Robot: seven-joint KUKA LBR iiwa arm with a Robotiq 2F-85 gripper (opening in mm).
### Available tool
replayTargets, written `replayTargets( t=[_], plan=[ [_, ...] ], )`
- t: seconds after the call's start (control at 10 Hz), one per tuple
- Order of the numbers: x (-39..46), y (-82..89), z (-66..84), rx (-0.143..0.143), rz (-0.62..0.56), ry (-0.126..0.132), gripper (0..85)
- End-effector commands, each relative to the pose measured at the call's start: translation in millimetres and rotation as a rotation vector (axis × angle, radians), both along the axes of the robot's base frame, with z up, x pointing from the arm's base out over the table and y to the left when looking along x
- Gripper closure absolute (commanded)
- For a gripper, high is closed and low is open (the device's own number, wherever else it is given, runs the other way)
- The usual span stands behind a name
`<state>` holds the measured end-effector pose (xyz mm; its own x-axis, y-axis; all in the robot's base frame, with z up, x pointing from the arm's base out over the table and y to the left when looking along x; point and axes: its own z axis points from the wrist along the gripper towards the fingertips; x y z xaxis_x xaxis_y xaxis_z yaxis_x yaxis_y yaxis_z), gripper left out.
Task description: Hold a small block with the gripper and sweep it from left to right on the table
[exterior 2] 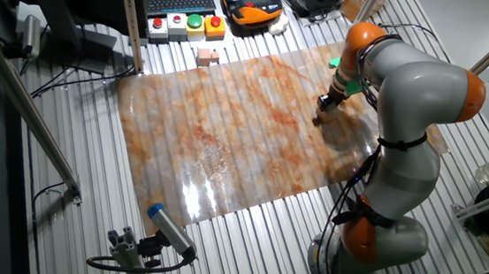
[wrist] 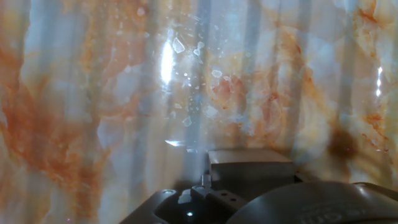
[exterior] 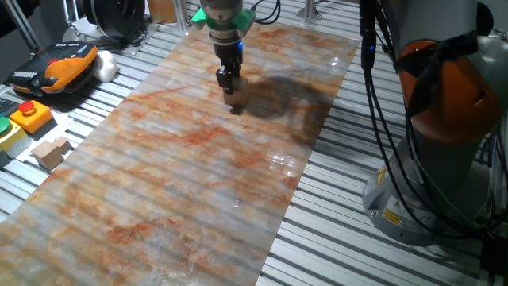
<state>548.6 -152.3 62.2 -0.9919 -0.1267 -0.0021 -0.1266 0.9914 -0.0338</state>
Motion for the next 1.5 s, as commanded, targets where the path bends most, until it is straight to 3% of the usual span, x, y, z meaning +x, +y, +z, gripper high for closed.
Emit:
replayTargets(
  t=[0.0, 1.4],
  plan=[
    [0.1, 0.9, -0.3, 0.0, -0.001, 0.0, 85.0],
    [2.2, 16.8, -2.6, 0.0, -0.021, 0.011, 85.0]
  ],
)
